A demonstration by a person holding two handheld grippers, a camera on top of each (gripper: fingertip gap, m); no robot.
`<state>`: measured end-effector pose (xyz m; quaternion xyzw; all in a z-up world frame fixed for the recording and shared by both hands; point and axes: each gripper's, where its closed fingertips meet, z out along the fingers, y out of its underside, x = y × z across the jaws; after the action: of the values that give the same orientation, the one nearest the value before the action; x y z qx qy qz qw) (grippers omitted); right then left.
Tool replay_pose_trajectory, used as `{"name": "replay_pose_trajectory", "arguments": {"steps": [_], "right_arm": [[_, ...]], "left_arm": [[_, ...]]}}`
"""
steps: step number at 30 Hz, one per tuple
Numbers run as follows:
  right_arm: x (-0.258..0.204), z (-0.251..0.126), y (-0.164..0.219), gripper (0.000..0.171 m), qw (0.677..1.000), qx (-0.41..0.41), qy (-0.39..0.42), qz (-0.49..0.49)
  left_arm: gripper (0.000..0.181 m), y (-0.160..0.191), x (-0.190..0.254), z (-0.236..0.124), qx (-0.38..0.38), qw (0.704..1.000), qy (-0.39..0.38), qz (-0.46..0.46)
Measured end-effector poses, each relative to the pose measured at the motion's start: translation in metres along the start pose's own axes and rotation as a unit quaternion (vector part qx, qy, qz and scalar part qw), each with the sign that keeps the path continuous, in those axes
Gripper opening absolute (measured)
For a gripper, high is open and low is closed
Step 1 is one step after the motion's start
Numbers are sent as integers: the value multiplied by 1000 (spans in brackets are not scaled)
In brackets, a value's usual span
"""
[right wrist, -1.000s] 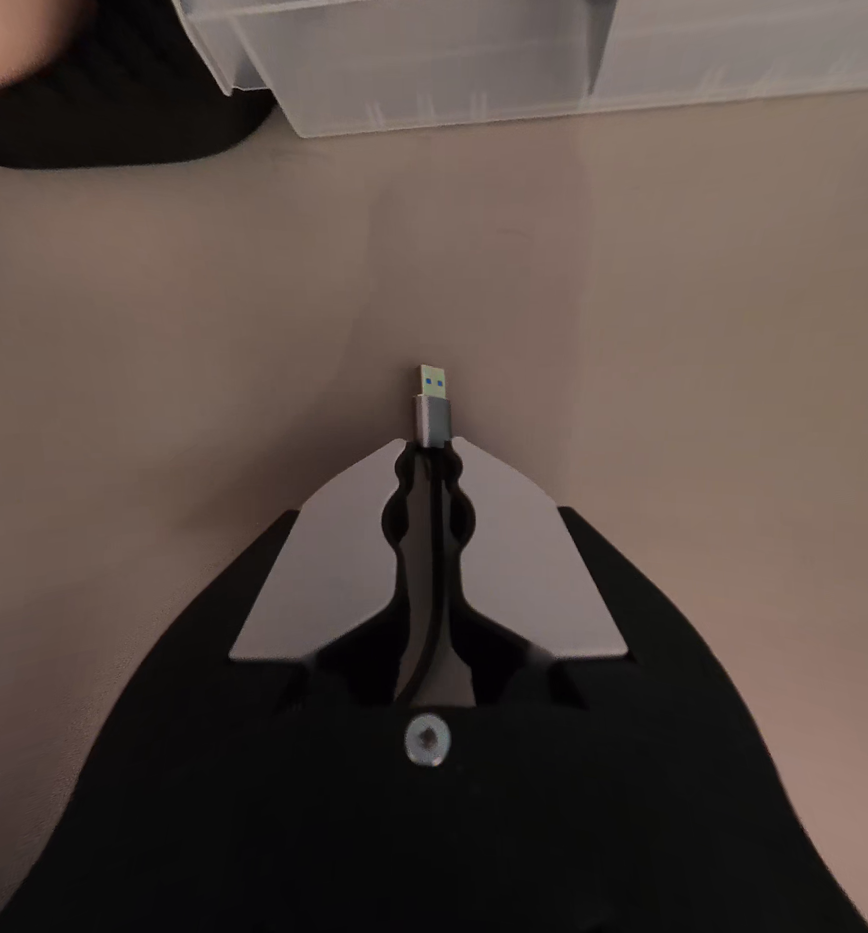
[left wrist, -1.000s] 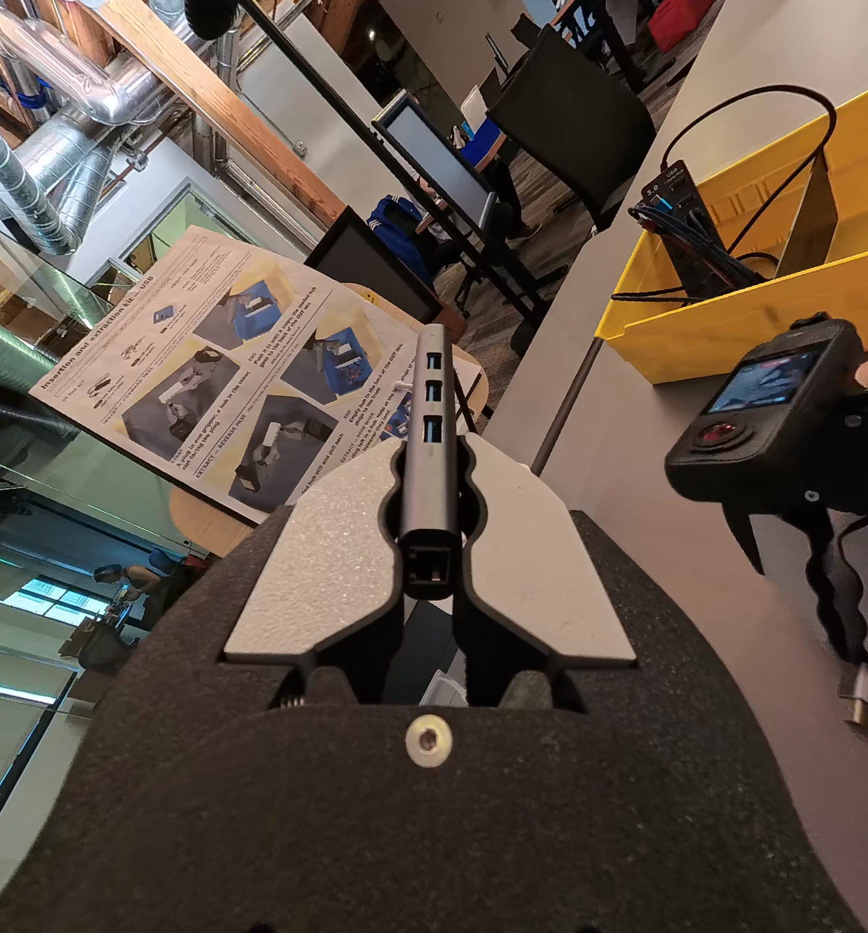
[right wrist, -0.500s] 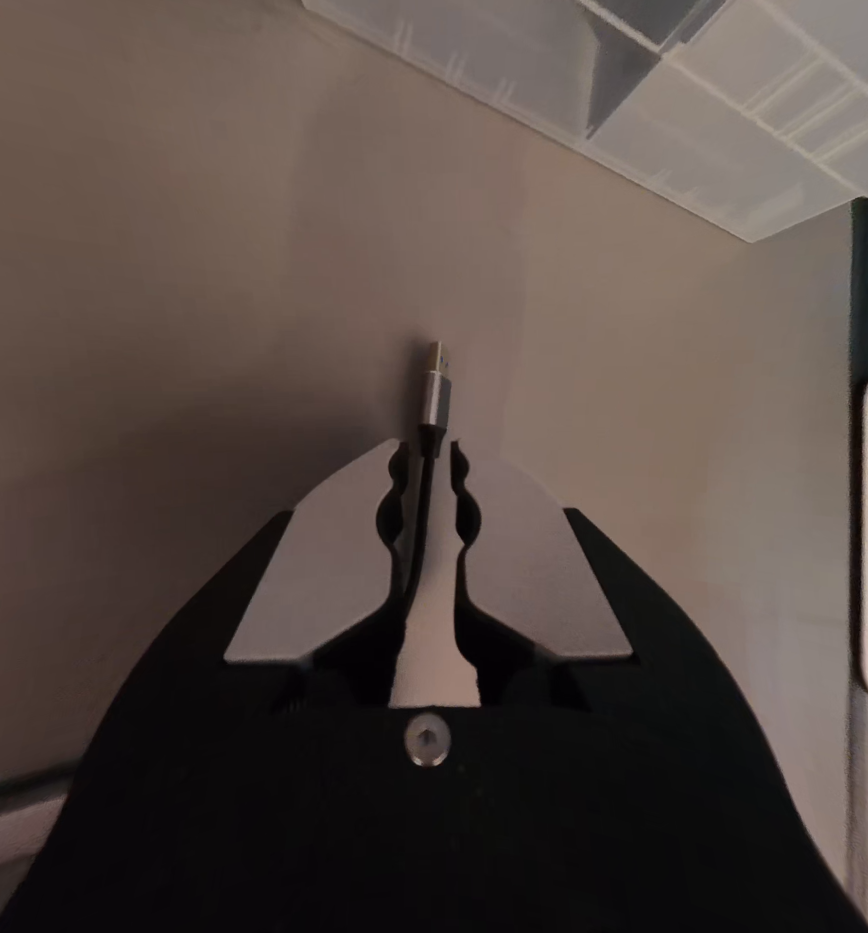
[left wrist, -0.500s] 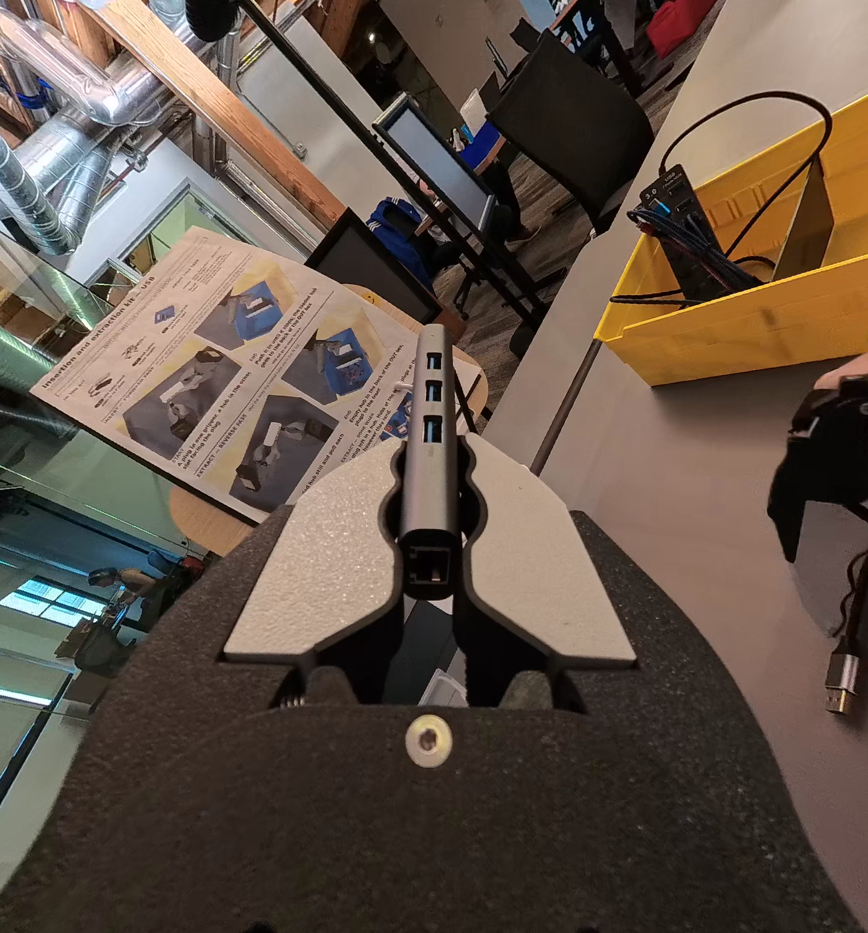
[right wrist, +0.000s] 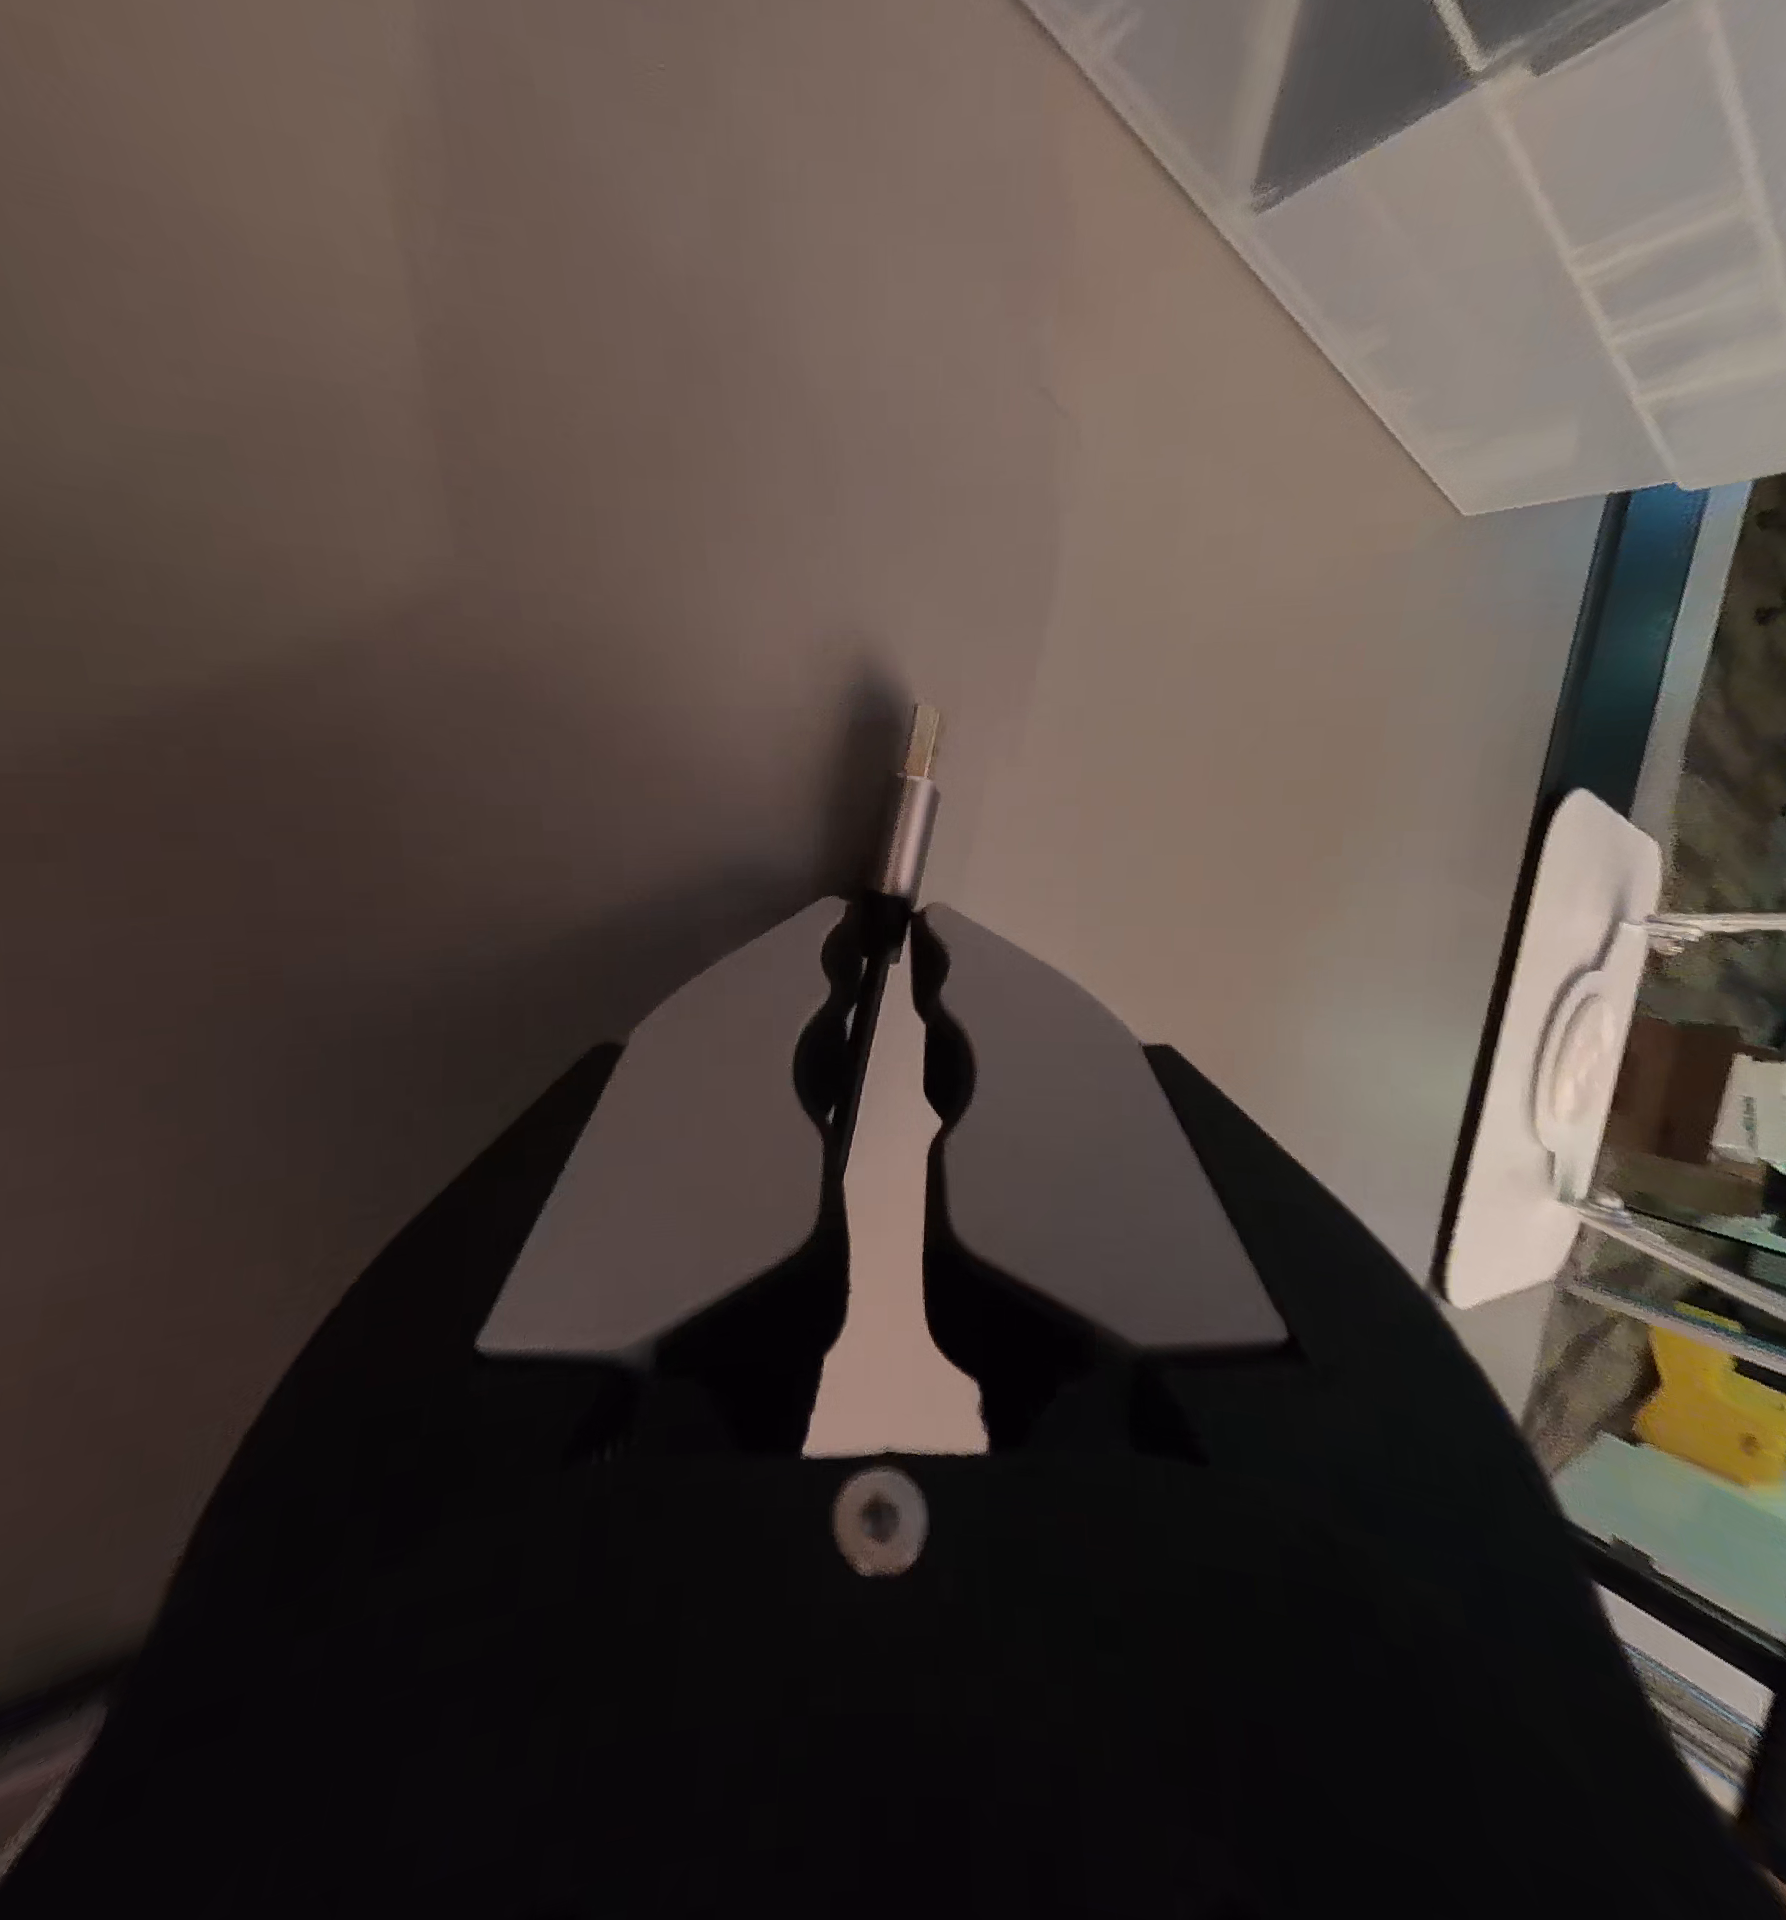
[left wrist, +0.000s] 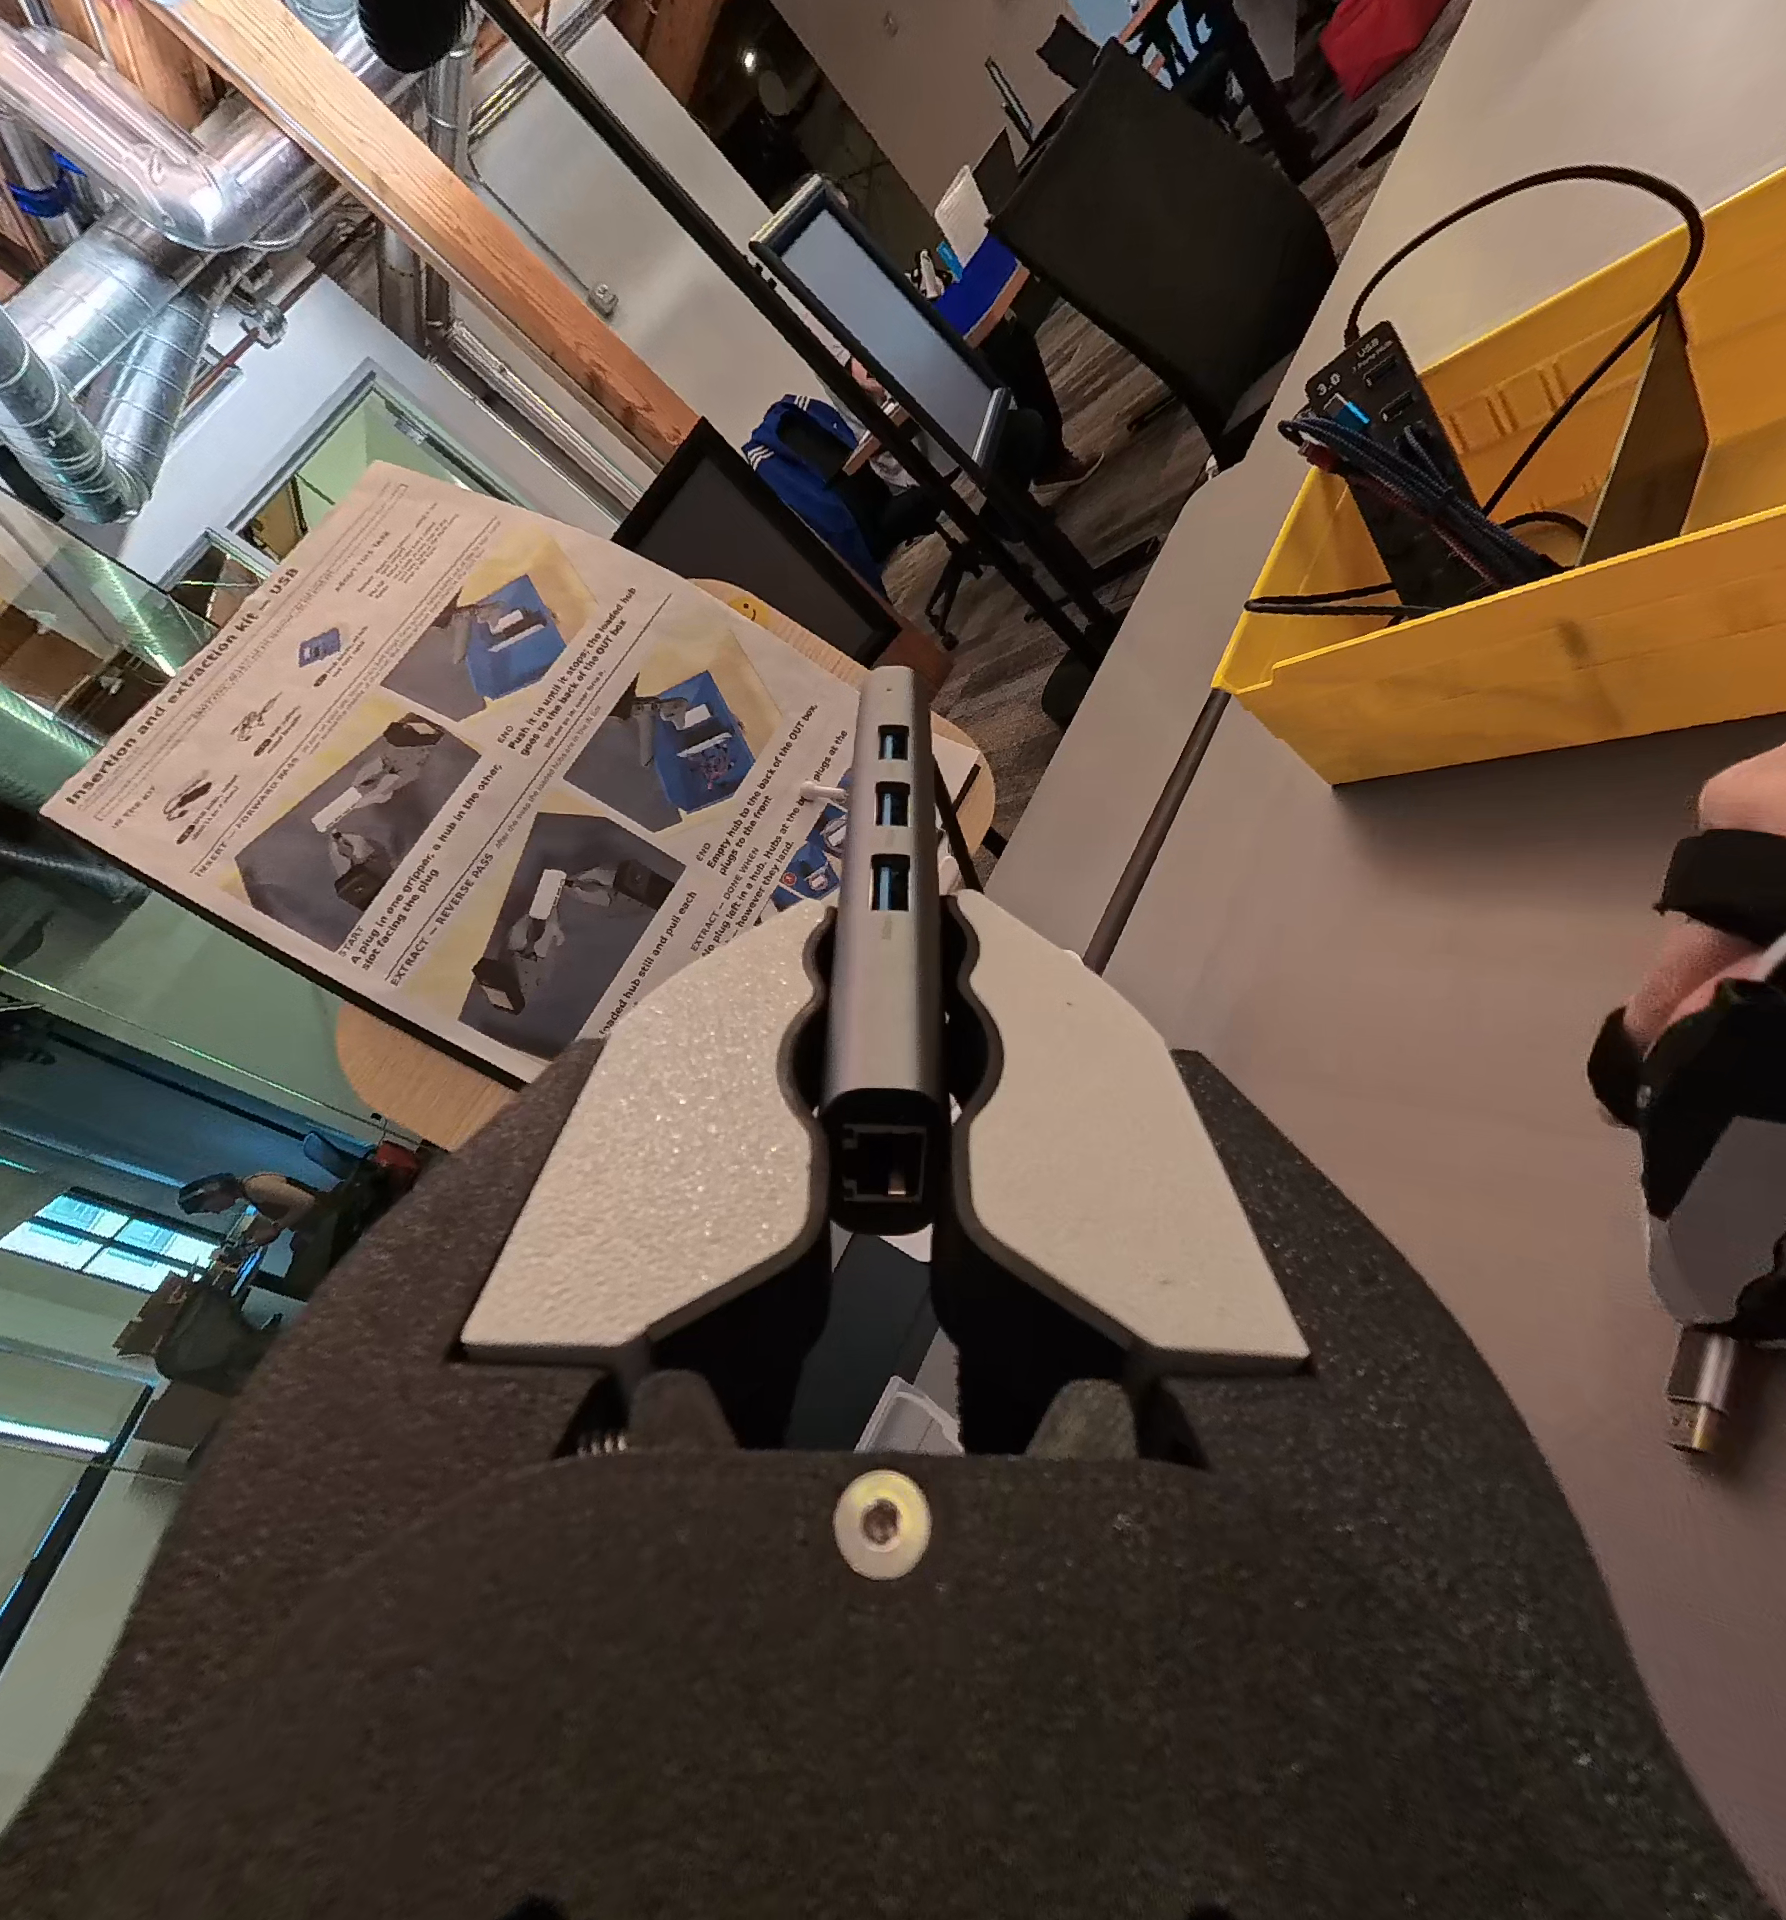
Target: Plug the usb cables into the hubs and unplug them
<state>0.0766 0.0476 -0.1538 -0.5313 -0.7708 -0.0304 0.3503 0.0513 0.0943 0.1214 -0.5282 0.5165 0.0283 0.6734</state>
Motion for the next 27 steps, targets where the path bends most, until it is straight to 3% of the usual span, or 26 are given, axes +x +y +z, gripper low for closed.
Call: {"name": "replay_pose_trajectory", "arguments": {"steps": [8,18,27], "right_arm": [[5,3,4,10,999,-20,7,45],[15,-1,2,9,983,47,-40,174],[66,-114,-44,8,908,269,-95,308]], "left_arm": [[17,-1,0,-1,0,1000,1,0],[17,0,0,0,-2,1000,-1,2],[16,-1,-1,5,4,1000,-24,19]]}}
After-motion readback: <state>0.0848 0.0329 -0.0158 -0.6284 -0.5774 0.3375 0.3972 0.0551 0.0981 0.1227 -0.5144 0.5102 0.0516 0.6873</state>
